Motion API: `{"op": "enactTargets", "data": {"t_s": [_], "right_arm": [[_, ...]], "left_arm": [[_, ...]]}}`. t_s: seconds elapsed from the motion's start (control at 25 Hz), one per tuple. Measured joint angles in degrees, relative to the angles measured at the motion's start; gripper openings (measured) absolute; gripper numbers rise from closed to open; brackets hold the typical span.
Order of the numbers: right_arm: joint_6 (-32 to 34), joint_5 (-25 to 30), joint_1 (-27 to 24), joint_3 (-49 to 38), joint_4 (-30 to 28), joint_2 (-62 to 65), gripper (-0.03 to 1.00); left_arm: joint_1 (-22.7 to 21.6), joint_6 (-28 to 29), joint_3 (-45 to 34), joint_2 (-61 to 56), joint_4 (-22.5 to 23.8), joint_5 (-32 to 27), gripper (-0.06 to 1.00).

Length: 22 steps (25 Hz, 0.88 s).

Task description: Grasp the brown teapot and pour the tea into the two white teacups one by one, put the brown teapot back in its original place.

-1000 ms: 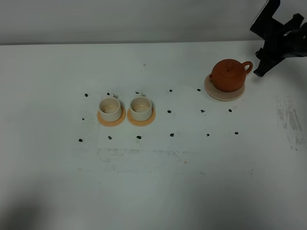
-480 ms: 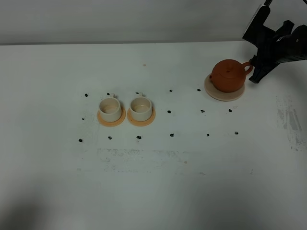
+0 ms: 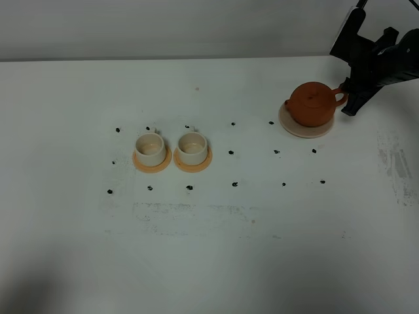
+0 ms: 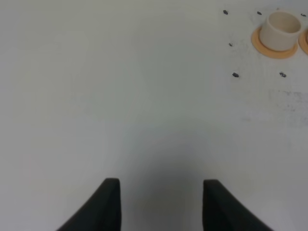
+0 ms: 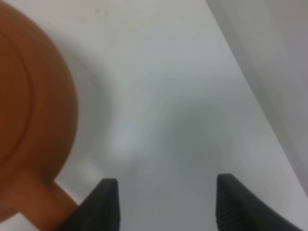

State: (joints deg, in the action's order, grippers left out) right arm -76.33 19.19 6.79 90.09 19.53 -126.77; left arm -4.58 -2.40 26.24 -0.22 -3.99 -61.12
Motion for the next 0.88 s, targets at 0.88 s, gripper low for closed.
{"op": "enactTargets", "data": {"t_s": [0.88], "right_arm": [[-1.8,6.8,0.0,0.1,0.1,1.1,0.47]], "left_arm": [[0.0,0.0,0.0,0.0,0.0,0.0,0.43]]}}
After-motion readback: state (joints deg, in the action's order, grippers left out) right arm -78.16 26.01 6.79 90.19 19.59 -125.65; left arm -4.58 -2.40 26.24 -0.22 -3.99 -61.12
